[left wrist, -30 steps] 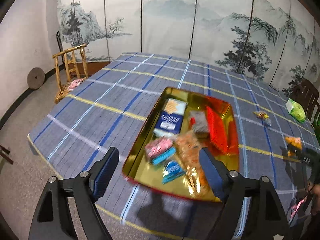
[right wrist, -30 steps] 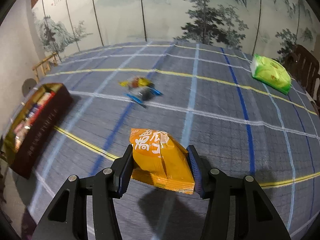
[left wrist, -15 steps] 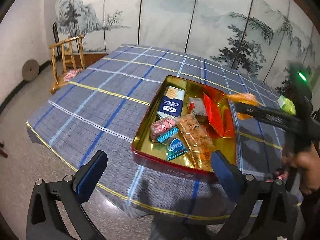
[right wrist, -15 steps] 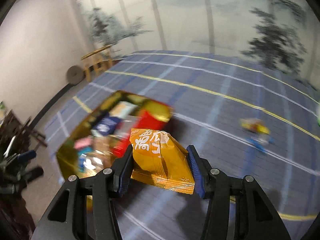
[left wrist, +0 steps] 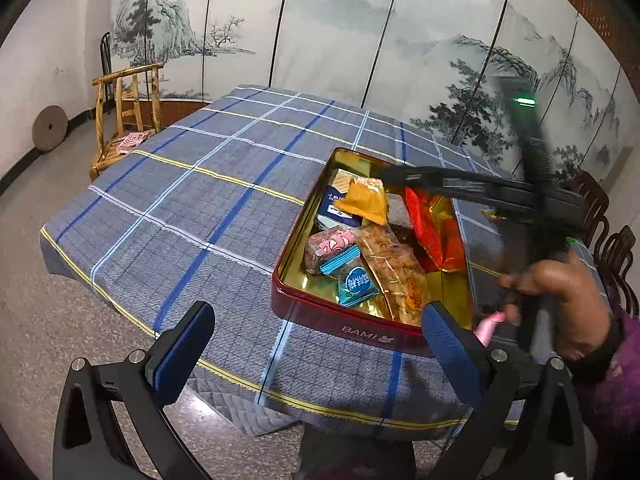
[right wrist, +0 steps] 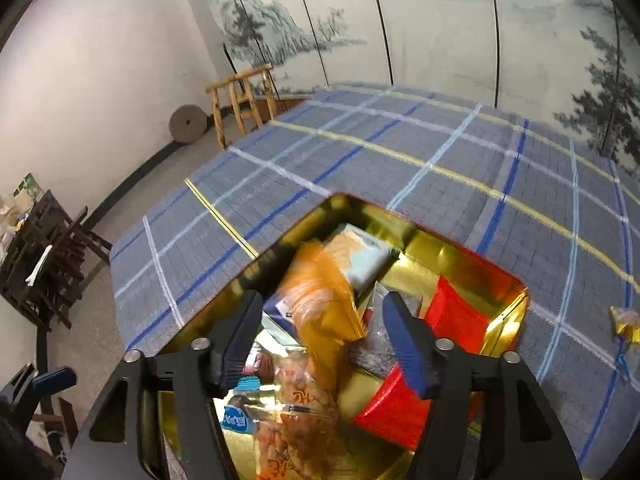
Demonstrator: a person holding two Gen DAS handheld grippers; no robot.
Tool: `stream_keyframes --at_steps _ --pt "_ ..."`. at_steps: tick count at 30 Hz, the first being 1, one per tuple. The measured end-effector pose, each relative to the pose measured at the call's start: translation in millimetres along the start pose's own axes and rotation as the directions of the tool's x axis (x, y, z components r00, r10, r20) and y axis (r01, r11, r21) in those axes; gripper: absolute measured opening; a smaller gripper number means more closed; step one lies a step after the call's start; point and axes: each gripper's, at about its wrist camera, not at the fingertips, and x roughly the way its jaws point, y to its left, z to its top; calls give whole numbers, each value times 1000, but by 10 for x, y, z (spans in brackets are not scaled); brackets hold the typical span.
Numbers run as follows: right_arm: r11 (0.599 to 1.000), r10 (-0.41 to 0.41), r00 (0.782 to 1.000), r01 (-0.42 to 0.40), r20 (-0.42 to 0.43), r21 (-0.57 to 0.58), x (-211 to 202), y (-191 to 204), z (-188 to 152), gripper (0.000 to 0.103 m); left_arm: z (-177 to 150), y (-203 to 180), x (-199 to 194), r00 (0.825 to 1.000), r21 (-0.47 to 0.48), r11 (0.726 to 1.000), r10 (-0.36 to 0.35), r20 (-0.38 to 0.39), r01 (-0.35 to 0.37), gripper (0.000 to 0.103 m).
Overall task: Organize snacks
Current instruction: 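Carry the orange bag over the tin and open the right gripper, then grasp the clear blue-ended candy with the right gripper while the left reaches for the yellow candy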
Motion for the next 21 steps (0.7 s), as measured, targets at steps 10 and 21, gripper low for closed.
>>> stream_keyframes --at_steps 10,21 --pt "947 -318 946 314 60 73 -942 -1375 -707 77 19 -438 93 996 104 991 -73 -57 78 102" --pt "957 -288 957 289 -35 6 -717 -2428 -651 77 135 -1015 306 991 210 973 -78 -108 100 102"
